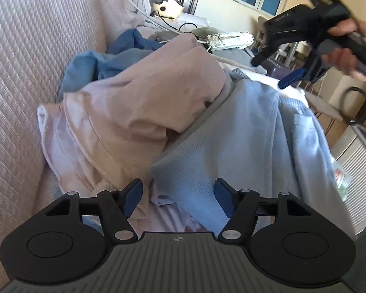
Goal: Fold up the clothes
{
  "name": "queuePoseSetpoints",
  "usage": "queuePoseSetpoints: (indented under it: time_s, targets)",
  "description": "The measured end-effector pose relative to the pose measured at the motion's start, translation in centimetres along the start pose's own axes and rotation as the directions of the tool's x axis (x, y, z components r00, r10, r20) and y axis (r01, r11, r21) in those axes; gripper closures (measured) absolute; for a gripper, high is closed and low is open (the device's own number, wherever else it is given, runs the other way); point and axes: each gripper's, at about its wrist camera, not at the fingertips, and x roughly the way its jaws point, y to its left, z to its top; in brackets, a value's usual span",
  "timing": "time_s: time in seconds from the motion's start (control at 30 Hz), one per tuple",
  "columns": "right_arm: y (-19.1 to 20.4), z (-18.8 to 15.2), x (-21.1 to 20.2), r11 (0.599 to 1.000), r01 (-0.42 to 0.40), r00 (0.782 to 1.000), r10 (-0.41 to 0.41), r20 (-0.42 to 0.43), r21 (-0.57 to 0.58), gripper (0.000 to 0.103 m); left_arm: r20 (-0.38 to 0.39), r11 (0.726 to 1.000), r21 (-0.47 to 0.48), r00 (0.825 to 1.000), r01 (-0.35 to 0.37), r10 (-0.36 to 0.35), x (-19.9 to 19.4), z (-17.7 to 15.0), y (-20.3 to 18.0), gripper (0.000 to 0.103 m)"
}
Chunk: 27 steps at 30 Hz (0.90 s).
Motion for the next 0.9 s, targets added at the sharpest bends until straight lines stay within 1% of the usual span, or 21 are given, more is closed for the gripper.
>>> queuePoseSetpoints:
  time_s: [0.03,0.07,0.1,0.13,0.2,0.33,0.43,0.57,0.63,0.67,0.7,0.77,0.83,0.87,0.9]
  targets:
    - [0.1,0.2,0.4,1.000,0.008,1.000,-0.008,0.000,0.028,0.030,0.004,1.000,-0.008,1.000,0.007,-0.006,0.0,-0.1,0.2,0.042]
    - [0.3,0.5,0.9,0.999,0.008,1.000,-0.008,0.000,0.047,0.030,0.012,1.000,-0.013,1.000,0.014,-0.014,-0.1,-0.1,0.3,0.045]
    - [0.5,0.7,1.3,0.998,0.010,1.000,-0.010,-0.003,0.059,0.030,0.021,1.000,-0.018,1.000,0.023,-0.023,-0.3,0.0,0.5,0.051]
    - [0.9,0.9,1.7,0.998,0.017,1.000,-0.017,-0.007,0.067,0.030,0.029,0.999,-0.024,0.999,0.034,-0.033,-0.3,0.0,0.6,0.059]
    - [1.6,1.2,2.5,0.996,0.031,0.999,-0.030,-0.016,0.080,0.030,0.039,0.999,-0.029,0.998,0.047,-0.045,-0.3,0.2,0.8,0.067]
    - [2.7,1.7,4.2,0.993,0.048,0.998,-0.044,-0.040,0.105,0.030,0.045,0.999,-0.014,0.998,0.041,-0.041,-0.1,0.2,0.8,0.070]
    - [3.5,2.1,5.4,0.990,0.102,0.994,-0.099,-0.037,0.096,0.030,0.040,0.999,-0.012,0.999,0.030,-0.029,0.1,-0.2,0.9,0.076]
    - [3.9,2.4,6.7,0.986,0.135,0.990,-0.131,-0.043,0.098,0.029,0.040,0.998,-0.038,0.998,0.044,-0.042,0.3,-0.4,1.5,0.076]
    - [4.2,2.4,7.1,0.986,0.144,0.989,-0.141,-0.043,0.083,0.029,0.045,0.997,-0.057,0.998,0.044,-0.042,0.4,-0.5,1.6,0.070]
    - [4.3,2.4,7.2,0.986,0.146,0.989,-0.143,-0.040,0.076,0.030,0.048,0.997,-0.066,0.998,0.049,-0.046,0.4,-0.5,1.7,0.070]
    - [4.4,2.4,7.3,0.987,0.145,0.989,-0.143,-0.033,0.068,0.030,0.058,0.995,-0.069,0.996,0.066,-0.062,0.3,-0.6,1.8,0.074]
    - [4.3,2.3,7.1,0.989,0.141,0.990,-0.140,-0.025,0.052,0.036,0.084,0.991,-0.073,0.991,0.110,-0.103,-0.1,-0.7,1.8,0.093]
    - [4.1,2.3,6.9,0.990,0.138,0.990,-0.138,-0.018,0.033,0.052,0.103,0.991,-0.053,0.988,0.123,-0.117,-0.9,-0.8,1.4,0.094]
    - [4.0,2.4,6.8,0.990,0.136,0.991,-0.136,-0.015,0.021,0.055,0.108,0.991,-0.043,0.987,0.127,-0.122,-1.1,-0.8,1.2,0.094]
    - [3.8,2.4,6.7,0.991,0.133,0.991,-0.133,-0.012,0.009,0.065,0.111,0.989,-0.043,0.984,0.144,-0.139,-1.3,-0.8,1.0,0.095]
